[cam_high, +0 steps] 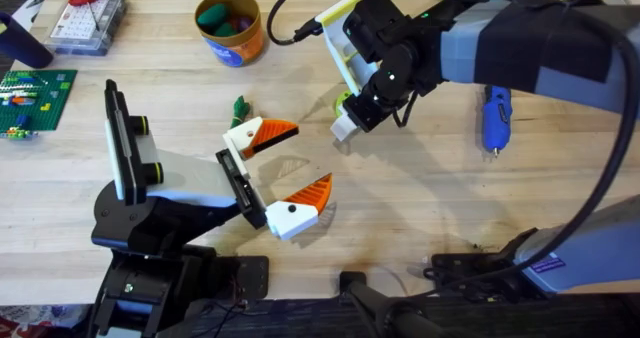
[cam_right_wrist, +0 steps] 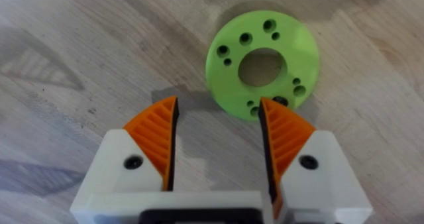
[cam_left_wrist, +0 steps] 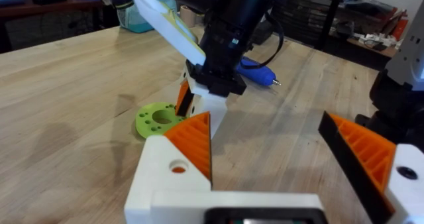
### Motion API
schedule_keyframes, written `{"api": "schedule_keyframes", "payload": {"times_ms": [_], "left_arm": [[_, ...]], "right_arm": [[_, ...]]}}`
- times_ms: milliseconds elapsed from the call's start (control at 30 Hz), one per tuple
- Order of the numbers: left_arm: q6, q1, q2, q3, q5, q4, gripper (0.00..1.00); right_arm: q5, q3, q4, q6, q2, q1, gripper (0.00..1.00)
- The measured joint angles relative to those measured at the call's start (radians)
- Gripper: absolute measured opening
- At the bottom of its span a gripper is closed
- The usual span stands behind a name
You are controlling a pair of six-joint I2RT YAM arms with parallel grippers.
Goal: Pick up the gripper from the table and insert it into the empty holder that is missing its gripper. Then pick up a screw, insert it into the mounting hole, and use the screwdriver to tighten it. Finally, clean up the table by picking up the vegetable and placing it into the bucket.
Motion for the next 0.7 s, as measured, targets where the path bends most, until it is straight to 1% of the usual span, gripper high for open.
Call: {"api": "schedule_keyframes", "payload": {"times_ms": [167, 300, 567, 700], "left_arm": [[-0.002, 0.000, 0.005, 0.003, -0.001, -0.002, 0.990], [-0.002, 0.000, 0.005, 0.003, -0.001, -0.002, 0.990], [-0.003, 0.000, 0.005, 0.003, -0.001, -0.003, 0.990], [-0.004, 0.000, 0.005, 0.003, -0.001, -0.003, 0.990]], "right_arm": [[0.000, 0.002, -0.011, 0.003, 0.006, 0.000, 0.662], [-0.002, 0.028, -0.061, 0.012, 0.005, 0.000, 0.662], [-0.002, 0.152, -0.206, 0.016, -0.008, -0.003, 0.662], [-0.002, 0.202, -0.275, 0.028, -0.012, -0.018, 0.662]]}}
